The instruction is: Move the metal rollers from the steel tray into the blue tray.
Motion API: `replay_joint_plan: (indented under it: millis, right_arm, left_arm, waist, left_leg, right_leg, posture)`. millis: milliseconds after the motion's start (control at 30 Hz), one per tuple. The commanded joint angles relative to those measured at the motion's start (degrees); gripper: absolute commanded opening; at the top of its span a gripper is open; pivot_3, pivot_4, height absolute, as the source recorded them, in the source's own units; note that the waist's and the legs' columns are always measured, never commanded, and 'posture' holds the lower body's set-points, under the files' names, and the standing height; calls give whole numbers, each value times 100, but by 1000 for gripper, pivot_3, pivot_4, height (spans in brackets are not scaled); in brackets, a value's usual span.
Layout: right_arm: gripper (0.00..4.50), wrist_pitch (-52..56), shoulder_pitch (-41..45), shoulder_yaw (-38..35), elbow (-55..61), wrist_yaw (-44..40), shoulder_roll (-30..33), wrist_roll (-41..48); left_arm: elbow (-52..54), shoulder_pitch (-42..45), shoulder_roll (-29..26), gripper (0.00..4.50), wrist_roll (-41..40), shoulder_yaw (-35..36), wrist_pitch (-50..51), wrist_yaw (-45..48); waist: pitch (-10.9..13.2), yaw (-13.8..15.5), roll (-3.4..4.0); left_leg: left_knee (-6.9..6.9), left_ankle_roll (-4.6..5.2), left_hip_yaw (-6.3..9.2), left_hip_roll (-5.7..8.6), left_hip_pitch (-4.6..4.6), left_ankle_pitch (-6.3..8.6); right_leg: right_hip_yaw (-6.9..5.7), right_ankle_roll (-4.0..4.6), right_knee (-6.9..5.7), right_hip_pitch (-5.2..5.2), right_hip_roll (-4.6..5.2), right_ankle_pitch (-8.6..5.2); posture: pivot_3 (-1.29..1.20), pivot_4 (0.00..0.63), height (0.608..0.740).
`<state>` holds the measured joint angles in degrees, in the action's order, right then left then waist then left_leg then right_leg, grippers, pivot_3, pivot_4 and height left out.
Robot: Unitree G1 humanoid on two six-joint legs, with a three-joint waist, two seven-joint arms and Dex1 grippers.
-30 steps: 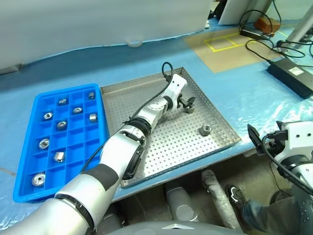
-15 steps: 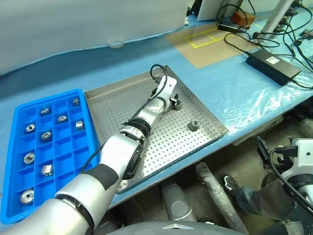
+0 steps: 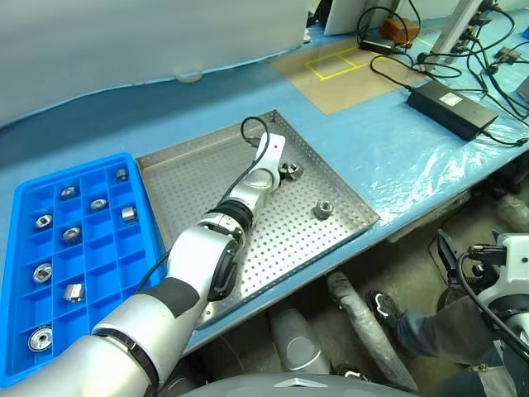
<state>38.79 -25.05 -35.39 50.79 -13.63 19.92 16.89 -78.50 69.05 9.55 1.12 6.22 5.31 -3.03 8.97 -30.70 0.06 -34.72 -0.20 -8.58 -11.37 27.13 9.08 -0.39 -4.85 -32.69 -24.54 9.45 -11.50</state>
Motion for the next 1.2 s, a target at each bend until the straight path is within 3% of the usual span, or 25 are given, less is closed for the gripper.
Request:
replay_joint_plan:
  millis: [33, 233, 333, 600, 833, 1033, 1200]
  right_arm:
    - [4298, -132, 21, -195, 214, 29, 80, -43]
    - [4298, -143, 114, -79, 125, 9, 137, -70]
    - [4298, -137, 333, 87, 37, -16, 267, -92]
    - [4298, -233, 1396, 922, -785, -286, 830, -173]
    - [4298, -601, 2610, 1838, -1903, -710, 1045, -204]
    - [4298, -1059, 3666, 2475, -3059, -1396, 952, -26]
    - [4298, -1430, 4573, 2941, -3925, -2110, 856, 91]
  left_arm:
    - [44, -92, 593, 1856, 47, 0, 105, 42]
    - [73, -82, 511, 1857, 84, 0, -38, 129]
    - [148, 8, 460, 1857, -261, 328, -301, 500]
    - [476, 43, 180, 1857, -1544, 1333, -727, 3149]
    - [1182, -443, -237, 1857, -1564, 1080, -1144, 4423]
    - [3078, -1379, -575, 1857, -1770, 845, -1108, 4595]
    - [5541, -2408, -853, 1857, -2222, 620, -63, 4349]
  waist:
    - [0, 1, 0]
    - [0, -1, 0]
    - [0, -2, 0]
    - [2, 35, -2]
    - [2, 199, 2]
    - [6, 712, 2]
    - [11, 1402, 0]
  left_leg:
    - [-2, 2, 2, 1, 0, 1]
    - [-2, 3, 4, 6, 0, 2]
    - [-2, 5, 5, 15, 1, 3]
    - [-5, 42, 4, 87, 2, 25]
    - [-3, 55, 5, 67, -5, 31]
    - [-13, 91, 8, 46, -7, 9]
    - [-28, 122, 8, 32, -9, -10]
  right_leg:
    - [-1, -2, 0, 3, 1, -1]
    - [-7, -6, 0, 6, 7, -4]
    - [-7, -9, 0, 6, 16, -5]
    - [-13, -36, 0, 25, 90, -14]
    - [-63, 2, -1, 47, 99, 9]
    - [-94, 40, -10, 62, 100, 32]
    - [-106, 67, -42, 67, 99, 38]
  posture:
    - [-1081, 150, 740]
    - [-1063, 150, 740]
    - [-1047, 150, 740]
    - [-862, 150, 740]
    - [-655, 150, 740]
    - [-366, 150, 740]
    - [-227, 150, 740]
